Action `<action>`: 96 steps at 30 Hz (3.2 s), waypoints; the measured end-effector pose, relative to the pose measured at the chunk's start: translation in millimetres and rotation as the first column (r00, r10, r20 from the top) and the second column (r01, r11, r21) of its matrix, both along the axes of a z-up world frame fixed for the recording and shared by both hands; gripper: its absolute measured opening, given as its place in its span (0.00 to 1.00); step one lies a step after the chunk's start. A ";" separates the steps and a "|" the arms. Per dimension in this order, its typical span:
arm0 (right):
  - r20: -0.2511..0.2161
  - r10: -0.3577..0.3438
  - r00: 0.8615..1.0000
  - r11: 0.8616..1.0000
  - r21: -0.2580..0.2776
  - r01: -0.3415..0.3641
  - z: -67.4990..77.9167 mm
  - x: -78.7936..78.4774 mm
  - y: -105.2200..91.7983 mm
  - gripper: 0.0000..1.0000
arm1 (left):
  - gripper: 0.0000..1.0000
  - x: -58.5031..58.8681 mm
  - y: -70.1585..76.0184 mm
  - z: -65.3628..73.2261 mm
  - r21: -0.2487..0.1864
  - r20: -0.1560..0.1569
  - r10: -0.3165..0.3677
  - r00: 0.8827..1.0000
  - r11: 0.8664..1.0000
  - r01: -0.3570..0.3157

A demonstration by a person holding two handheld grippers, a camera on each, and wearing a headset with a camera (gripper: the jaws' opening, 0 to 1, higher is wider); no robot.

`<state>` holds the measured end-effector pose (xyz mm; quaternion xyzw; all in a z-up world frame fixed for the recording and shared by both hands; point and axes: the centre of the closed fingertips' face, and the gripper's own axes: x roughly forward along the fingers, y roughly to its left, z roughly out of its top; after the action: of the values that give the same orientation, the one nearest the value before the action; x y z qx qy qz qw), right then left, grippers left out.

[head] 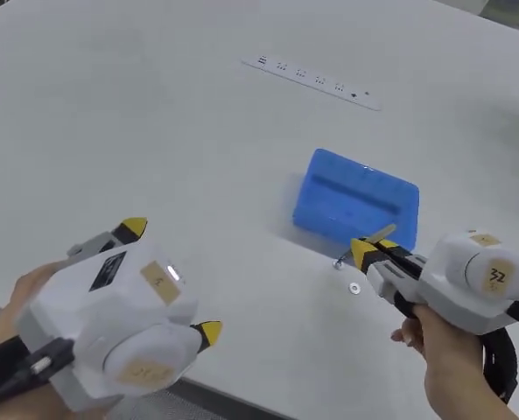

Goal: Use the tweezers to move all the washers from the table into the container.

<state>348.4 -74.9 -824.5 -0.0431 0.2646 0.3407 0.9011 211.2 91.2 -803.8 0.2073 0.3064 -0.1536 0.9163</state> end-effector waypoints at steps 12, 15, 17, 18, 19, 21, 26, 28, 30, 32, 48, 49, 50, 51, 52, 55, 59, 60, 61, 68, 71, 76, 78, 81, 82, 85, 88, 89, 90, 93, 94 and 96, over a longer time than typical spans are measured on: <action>0.012 0.010 1.000 1.000 -0.011 -0.010 5.0 -3.4 -0.7 0.03 | 0.81 0.3 0.2 -0.1 -0.002 0.001 0.001 1.000 1.000 -0.001; 0.007 0.016 1.000 1.000 -0.024 -0.016 2.1 -3.9 -0.9 0.03 | 0.81 0.4 -0.4 0.1 -0.003 0.002 -0.001 1.000 1.000 0.001; 0.000 0.015 1.000 0.999 -0.030 -0.015 -1.8 -4.3 -2.5 0.02 | 0.81 0.3 -0.6 0.1 -0.002 0.002 -0.003 1.000 1.000 0.003; 0.007 0.013 1.000 1.000 -0.021 -0.013 -0.3 -3.6 -2.2 0.02 | 0.81 0.2 -0.6 0.1 -0.002 0.002 -0.004 1.000 1.000 0.004; 0.005 0.012 1.000 1.000 -0.022 -0.012 -0.1 -3.3 -2.5 0.03 | 0.81 0.2 -0.6 0.1 -0.002 0.002 -0.003 1.000 1.000 0.003; 0.003 0.014 1.000 0.999 -0.030 -0.014 -0.5 -3.4 -2.9 0.03 | 0.81 0.2 -0.2 -0.1 -0.003 0.001 -0.002 1.000 1.000 0.002; 0.017 0.034 0.999 0.998 -0.050 -0.033 -0.6 -4.1 -1.8 0.03 | 0.81 0.1 -0.4 -0.4 -0.003 0.001 -0.004 1.000 1.000 0.004; 0.023 0.043 0.999 0.998 -0.057 -0.042 -0.4 -4.9 -1.0 0.02 | 0.81 -0.1 -0.4 -0.7 0.000 -0.001 -0.006 1.000 1.000 0.006; 0.029 0.055 0.998 0.997 -0.061 -0.053 -0.8 -5.2 -0.4 0.02 | 0.81 -0.2 -0.5 -0.4 0.000 0.000 -0.006 1.000 1.000 0.006; 0.032 0.057 0.998 0.997 -0.059 -0.055 -0.8 -5.6 -0.9 0.02 | 0.81 -0.1 -0.3 -0.1 -0.001 0.001 -0.005 1.000 1.000 0.005; 0.043 0.050 0.998 0.998 -0.033 -0.048 4.5 -4.4 -1.5 0.03 | 0.80 0.3 2.1 0.6 0.001 0.006 0.007 1.000 1.000 -0.007; 0.040 0.052 0.998 0.998 -0.034 -0.050 3.2 -4.2 -1.3 0.03 | 0.80 0.3 2.1 0.5 0.000 0.006 0.007 1.000 1.000 -0.007; 0.034 0.051 0.998 0.998 -0.030 -0.049 2.1 -4.3 -1.2 0.03 | 0.80 0.2 2.1 0.5 0.001 0.006 0.007 1.000 1.000 -0.007; 0.029 0.049 0.998 0.998 -0.033 -0.048 0.2 -4.3 -1.7 0.03 | 0.80 0.2 2.2 0.4 0.001 0.005 0.008 1.000 1.000 -0.008; 0.029 0.050 0.998 0.998 -0.038 -0.049 -0.8 -4.6 -2.0 0.03 | 0.80 0.1 2.4 0.4 0.002 0.004 0.008 1.000 1.000 -0.008; 0.032 0.052 0.998 0.998 -0.041 -0.051 0.4 -5.6 -2.8 0.03 | 0.80 0.2 3.1 0.0 0.001 0.002 0.012 1.000 1.000 -0.013; 0.037 0.065 0.997 0.997 -0.055 -0.063 0.0 -6.1 -3.9 0.03 | 0.80 0.3 3.3 -0.7 0.003 -0.001 0.013 1.000 1.000 -0.013; 0.035 0.067 0.997 0.996 -0.054 -0.065 0.0 -6.3 -4.0 0.03 | 0.80 0.2 3.1 -0.9 0.005 -0.002 0.012 1.000 1.000 -0.012; 0.036 0.069 0.997 0.996 -0.056 -0.067 -0.1 -6.5 -4.3 0.03 | 0.80 0.1 2.9 -1.0 0.005 -0.002 0.011 1.000 1.000 -0.011; 0.044 0.070 0.997 0.996 -0.066 -0.067 1.1 -9.3 -7.5 0.03 | 0.80 0.1 3.4 -2.1 0.009 -0.007 0.012 1.000 1.000 -0.012; 0.042 0.068 0.997 0.995 -0.072 -0.064 0.1 -9.2 -9.7 0.03 | 0.79 0.1 3.0 -2.0 0.009 -0.008 0.010 1.000 1.000 -0.010; 0.033 0.049 0.998 0.997 -0.055 -0.047 -0.1 -7.7 -11.8 0.03 | 0.79 0.0 3.2 -2.2 0.011 -0.009 0.010 1.000 1.000 -0.010; 0.030 0.040 0.999 0.999 -0.037 -0.039 1.1 -7.1 -10.3 0.03 | 0.79 0.0 3.4 -2.1 0.010 -0.010 0.011 1.000 1.000 -0.011; 0.030 0.041 0.999 0.998 -0.041 -0.039 0.7 -6.5 -8.7 0.03 | 0.79 -0.1 3.3 -2.4 0.010 -0.011 0.010 1.000 1.000 -0.010; 0.029 0.039 0.999 0.998 -0.042 -0.038 0.1 -5.9 -8.5 0.03 | 0.79 -0.3 3.3 -2.7 0.012 -0.013 0.009 1.000 1.000 -0.009; 0.032 0.034 0.999 0.999 -0.043 -0.033 0.0 -4.9 -8.8 0.03 | 0.79 -0.4 3.1 -2.9 0.013 -0.014 0.007 1.000 1.000 -0.007; 0.032 0.035 0.999 0.998 -0.045 -0.034 0.1 -4.1 -9.3 0.03 | 0.79 -0.5 3.2 -3.3 0.013 -0.016 0.007 1.000 1.000 -0.007; 0.034 0.039 0.999 0.998 -0.051 -0.037 0.0 -4.1 -9.5 0.03 | 0.79 -0.5 3.0 -3.3 0.012 -0.016 0.006 1.000 1.000 -0.006; 0.038 0.046 0.998 0.997 -0.059 -0.043 -0.1 -4.2 -9.6 0.03 | 0.79 -0.5 2.9 -3.3 0.012 -0.016 0.006 1.000 1.000 -0.005; 0.040 0.054 0.998 0.997 -0.064 -0.051 -0.3 -3.9 -9.7 0.03 | 0.79 -0.7 3.0 -4.0 0.014 -0.018 0.005 1.000 1.000 -0.005; 0.040 0.056 0.998 0.996 -0.067 -0.053 -0.4 -3.5 -9.9 0.03 | 0.79 -0.7 3.0 -4.0 0.014 -0.018 0.005 1.000 1.000 -0.005; 0.044 0.065 0.997 0.995 -0.084 -0.061 -0.6 -2.1 -10.7 0.03 | 0.79 -0.9 3.0 -4.3 0.016 -0.021 0.004 1.000 1.000 -0.004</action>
<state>346.3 -85.6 -825.1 -0.0966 0.2556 0.3568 0.8933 210.2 94.2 -808.1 0.2124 0.3175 -0.1516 0.9117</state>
